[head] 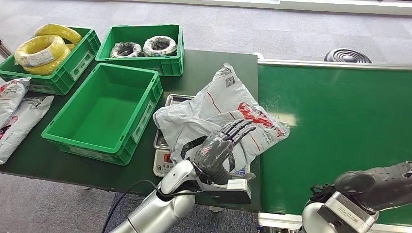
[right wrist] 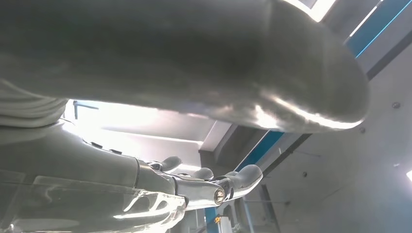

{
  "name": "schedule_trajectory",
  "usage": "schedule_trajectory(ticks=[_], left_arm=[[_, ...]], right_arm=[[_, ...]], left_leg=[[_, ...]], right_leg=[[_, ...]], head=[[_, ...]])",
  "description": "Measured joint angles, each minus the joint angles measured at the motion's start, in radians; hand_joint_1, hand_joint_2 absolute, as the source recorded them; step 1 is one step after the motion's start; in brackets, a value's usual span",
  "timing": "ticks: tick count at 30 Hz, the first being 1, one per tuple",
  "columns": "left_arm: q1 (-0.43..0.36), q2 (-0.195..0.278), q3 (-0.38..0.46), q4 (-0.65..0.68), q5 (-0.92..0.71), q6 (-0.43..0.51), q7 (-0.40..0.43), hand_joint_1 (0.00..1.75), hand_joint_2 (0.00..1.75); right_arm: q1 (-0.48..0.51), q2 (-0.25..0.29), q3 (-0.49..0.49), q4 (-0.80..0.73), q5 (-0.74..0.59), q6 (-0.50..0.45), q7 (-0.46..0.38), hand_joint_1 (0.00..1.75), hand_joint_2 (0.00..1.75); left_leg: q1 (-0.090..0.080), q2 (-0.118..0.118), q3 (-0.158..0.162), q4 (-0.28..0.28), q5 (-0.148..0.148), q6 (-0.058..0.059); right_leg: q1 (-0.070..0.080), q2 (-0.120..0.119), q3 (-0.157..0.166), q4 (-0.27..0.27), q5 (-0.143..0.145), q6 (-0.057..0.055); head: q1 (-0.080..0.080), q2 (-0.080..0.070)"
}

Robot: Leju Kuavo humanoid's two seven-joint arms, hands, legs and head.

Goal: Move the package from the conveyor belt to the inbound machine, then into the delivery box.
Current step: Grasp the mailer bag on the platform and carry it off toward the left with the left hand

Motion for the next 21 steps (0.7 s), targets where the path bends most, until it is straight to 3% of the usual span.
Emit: schedule_trajectory(ticks=[12, 13, 16, 17, 21], left_arm=[[-0.010, -0.028, -0.012, 0.246, -0.068, 0.095, 0.017, 0.00, 1.75], [-0.011, -0.030, -0.013, 0.264, -0.072, 0.101, 0.020, 0.13, 1.75], [-0.013, -0.035, -0.012, 0.318, -0.064, 0.117, 0.011, 1.17, 1.75], [-0.014, -0.037, -0.011, 0.335, -0.057, 0.122, 0.006, 1.42, 1.75], [-0.022, -0.040, -0.001, 0.376, -0.039, 0.137, -0.008, 1.58, 1.75]], right_arm=[[0.010, 0.000, 0.002, 0.000, 0.010, 0.000, 0.000, 0.00, 0.00], [0.011, 0.000, 0.002, 0.000, 0.011, 0.000, 0.000, 0.00, 0.00], [0.014, 0.000, 0.007, 0.000, 0.016, 0.000, 0.000, 0.00, 0.00], [0.014, 0.000, 0.010, 0.000, 0.017, 0.000, 0.000, 0.00, 0.00], [0.013, 0.000, 0.026, 0.004, 0.017, 0.000, 0.000, 0.00, 0.00]], left_leg=[[0.000, 0.000, 0.000, 0.000, 0.000, 0.000], [0.000, 0.000, 0.000, 0.000, 0.000, 0.000], [0.000, 0.000, 0.000, 0.000, 0.000, 0.000], [0.000, 0.000, 0.000, 0.000, 0.000, 0.000], [0.000, 0.000, 0.000, 0.000, 0.000, 0.000]], right_leg=[[0.000, 0.000, 0.000, 0.000, 0.000, 0.000], [0.000, 0.000, 0.000, 0.000, 0.000, 0.000], [0.000, 0.000, 0.000, 0.000, 0.000, 0.000], [0.000, 0.000, 0.000, 0.000, 0.000, 0.000], [0.000, 0.000, 0.000, 0.000, 0.000, 0.000]], head=[[0.000, 0.000], [0.000, 0.000], [0.000, 0.000], [0.000, 0.000], [0.000, 0.000]])
